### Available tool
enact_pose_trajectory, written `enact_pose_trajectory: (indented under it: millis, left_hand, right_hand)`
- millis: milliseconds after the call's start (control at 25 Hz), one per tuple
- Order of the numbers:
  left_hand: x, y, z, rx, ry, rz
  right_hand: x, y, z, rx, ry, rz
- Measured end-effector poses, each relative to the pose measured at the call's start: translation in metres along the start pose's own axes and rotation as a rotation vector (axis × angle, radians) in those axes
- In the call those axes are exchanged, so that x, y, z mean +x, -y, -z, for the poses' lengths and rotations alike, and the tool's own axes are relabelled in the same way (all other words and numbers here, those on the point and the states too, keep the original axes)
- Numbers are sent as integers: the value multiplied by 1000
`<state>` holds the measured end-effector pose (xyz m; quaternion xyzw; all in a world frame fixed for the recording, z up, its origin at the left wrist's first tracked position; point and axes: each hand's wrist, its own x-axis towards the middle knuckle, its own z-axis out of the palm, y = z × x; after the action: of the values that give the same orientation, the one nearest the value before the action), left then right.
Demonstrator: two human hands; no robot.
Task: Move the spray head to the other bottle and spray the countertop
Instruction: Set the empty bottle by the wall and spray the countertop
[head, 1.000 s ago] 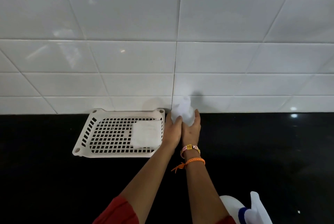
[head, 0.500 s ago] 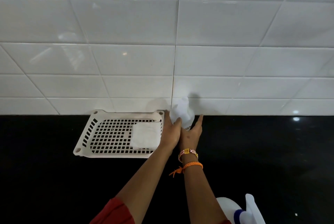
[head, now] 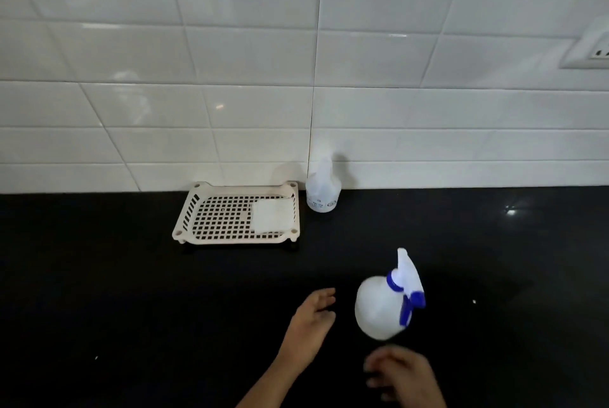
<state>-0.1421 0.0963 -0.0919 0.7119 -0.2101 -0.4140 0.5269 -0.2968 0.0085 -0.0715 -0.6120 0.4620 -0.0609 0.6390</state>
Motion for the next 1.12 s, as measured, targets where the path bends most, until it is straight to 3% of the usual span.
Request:
enact_pose_trajectory:
  millis: [80,120,200,280,320,440,600,640,760,920,1000,1120]
  left_hand:
    - [-9,-7,-11,118,128,-31]
    - [-10,-12,-17,151,176,-50]
    - [-14,-20,-30,171,255,-110]
    - [-17,-20,-41,183,249,-167]
    - [-18,-16,-44,197,218,-172]
    - [-25,-5,-51,243,89,-152]
    - [-51,11,-39,61,-1,-165]
    - [-60,13,-31,95,20,-173]
    - [-83,9,-5,118,309,-123]
    - [-94,-2,11,98,611,-97]
    - [-100,-10,12,118,677,-26]
    - [-101,-8,12,150,736,-10]
  right_hand:
    - [-1,-7,37,96,-394,129]
    - [6,2,43,98,-442,193]
    - [22,25,38,3,-273,348]
    - [35,38,23,-57,-51,347]
    - [35,40,14,-54,-30,350]
    - [22,11,-12,-84,-212,468]
    - [-12,-7,-27,-584,-420,574]
    - [-17,1,-24,-603,-352,603]
    - [-21,32,-18,-477,161,645]
    - [-44,62,-29,-79,575,482]
    - [-55,64,-27,21,639,415]
    - [-55,54,-20,145,466,275]
